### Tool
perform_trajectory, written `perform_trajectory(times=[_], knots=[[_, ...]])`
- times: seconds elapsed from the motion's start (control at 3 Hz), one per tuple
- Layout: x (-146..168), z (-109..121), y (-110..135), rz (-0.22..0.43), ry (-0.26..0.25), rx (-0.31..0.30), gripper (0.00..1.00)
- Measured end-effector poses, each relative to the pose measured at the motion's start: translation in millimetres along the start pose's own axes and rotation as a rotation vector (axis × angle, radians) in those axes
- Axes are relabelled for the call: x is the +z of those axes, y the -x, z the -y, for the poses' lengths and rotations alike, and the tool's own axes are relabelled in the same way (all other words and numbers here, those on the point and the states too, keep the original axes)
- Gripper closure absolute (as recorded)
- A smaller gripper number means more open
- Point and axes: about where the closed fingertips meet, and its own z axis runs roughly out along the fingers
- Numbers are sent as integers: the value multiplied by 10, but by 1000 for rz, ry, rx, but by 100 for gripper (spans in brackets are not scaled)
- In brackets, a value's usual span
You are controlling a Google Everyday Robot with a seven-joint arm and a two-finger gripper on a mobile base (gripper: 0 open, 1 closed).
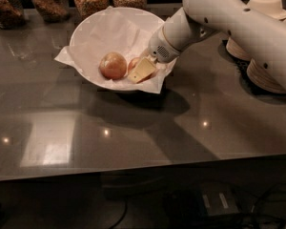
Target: Pick apple from white bowl
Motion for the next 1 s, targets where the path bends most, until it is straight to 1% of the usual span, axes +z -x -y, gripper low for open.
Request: perform_trajectory(times=[0.33, 0.67, 1.0], knots=[[-142, -48, 131, 5, 7, -54, 99], [-369, -93, 267, 1, 12, -111, 100], [-651, -150, 384, -7, 33, -177, 100]])
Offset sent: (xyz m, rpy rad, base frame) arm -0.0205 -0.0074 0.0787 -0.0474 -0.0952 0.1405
